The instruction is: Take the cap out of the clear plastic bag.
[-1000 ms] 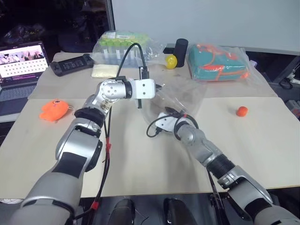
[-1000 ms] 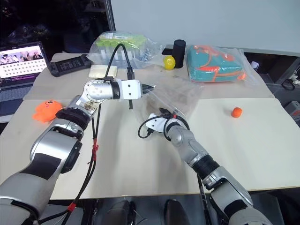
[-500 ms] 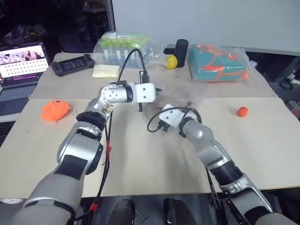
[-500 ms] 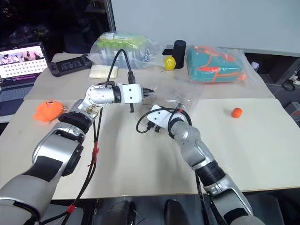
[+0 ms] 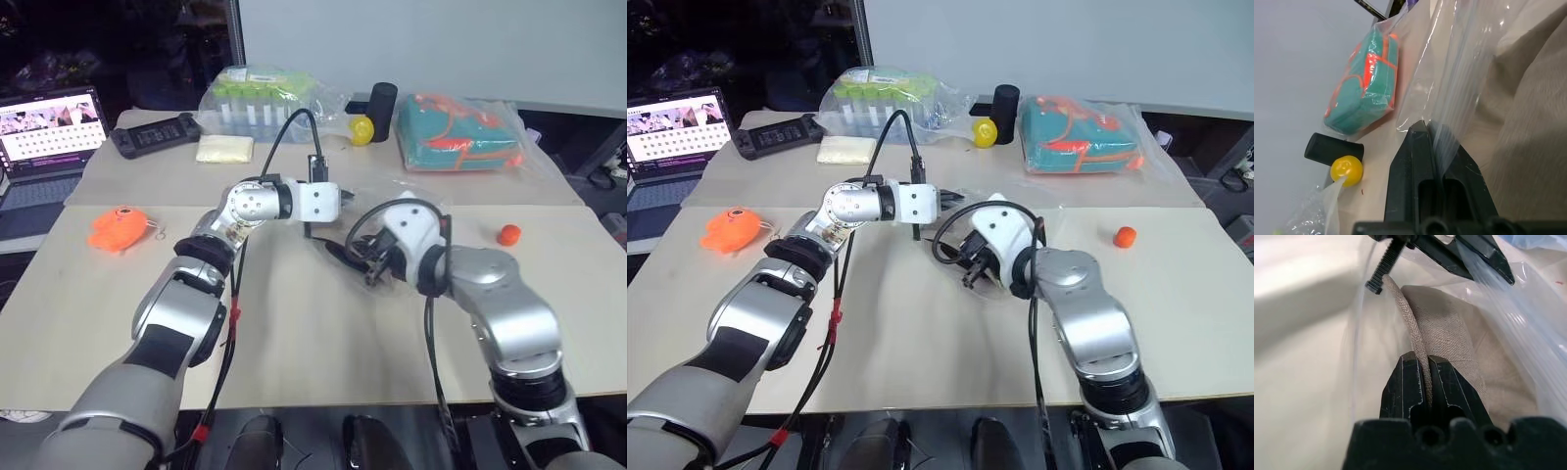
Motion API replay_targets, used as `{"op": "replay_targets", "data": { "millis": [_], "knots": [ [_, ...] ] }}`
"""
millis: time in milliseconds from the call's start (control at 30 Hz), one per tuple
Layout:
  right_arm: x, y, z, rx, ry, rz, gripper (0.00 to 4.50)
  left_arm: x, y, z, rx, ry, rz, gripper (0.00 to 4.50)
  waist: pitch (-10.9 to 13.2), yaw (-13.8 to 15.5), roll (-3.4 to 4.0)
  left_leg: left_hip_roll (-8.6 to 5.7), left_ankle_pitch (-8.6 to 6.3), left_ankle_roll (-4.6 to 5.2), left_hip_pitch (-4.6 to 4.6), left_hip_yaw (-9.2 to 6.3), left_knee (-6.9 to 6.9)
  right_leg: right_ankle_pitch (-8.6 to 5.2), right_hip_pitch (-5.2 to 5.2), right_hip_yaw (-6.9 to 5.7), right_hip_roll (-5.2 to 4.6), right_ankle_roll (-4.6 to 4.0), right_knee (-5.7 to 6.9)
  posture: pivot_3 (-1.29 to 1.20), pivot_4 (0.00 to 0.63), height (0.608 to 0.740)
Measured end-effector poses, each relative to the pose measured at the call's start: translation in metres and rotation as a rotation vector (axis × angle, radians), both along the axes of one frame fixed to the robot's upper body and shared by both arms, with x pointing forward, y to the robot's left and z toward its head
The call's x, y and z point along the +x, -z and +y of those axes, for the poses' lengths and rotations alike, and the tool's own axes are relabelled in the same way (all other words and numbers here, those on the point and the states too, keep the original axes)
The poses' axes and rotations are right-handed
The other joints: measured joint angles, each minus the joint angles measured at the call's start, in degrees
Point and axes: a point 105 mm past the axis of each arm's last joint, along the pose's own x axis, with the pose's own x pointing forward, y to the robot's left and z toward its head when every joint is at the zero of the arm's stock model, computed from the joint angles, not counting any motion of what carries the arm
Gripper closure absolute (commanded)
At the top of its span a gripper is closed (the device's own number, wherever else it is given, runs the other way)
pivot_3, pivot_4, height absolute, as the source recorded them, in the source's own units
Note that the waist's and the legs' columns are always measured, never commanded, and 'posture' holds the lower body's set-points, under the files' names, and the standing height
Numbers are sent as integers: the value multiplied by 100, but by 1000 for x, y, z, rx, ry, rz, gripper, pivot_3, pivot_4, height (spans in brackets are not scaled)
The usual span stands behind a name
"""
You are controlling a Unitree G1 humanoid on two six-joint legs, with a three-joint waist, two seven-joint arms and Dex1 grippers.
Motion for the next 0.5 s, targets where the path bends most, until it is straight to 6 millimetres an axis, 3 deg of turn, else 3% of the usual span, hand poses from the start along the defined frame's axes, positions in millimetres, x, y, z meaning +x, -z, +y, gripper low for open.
{"op": "replay_targets", "data": {
  "millis": [167,333,500],
  "knots": [
    [-23,-1,-2,-140,-119,-24,4462,0,8,5,18,-2,38,4500,0,-3,0,1,-1,2,2,1,1,0,1,1,0,0,0,0,150,740],
    [-5,20,3,-206,-81,-74,4462,8,7,14,-76,-67,259,4500,0,-40,-1,1,0,1,10,7,18,-1,0,8,1,1,-3,0,150,740],
    [-10,11,20,-29,-132,-31,4462,6,-2,30,32,-66,183,4500,0,-109,0,5,0,1,14,0,18,0,1,15,8,-1,8,0,150,740]
  ]
}}
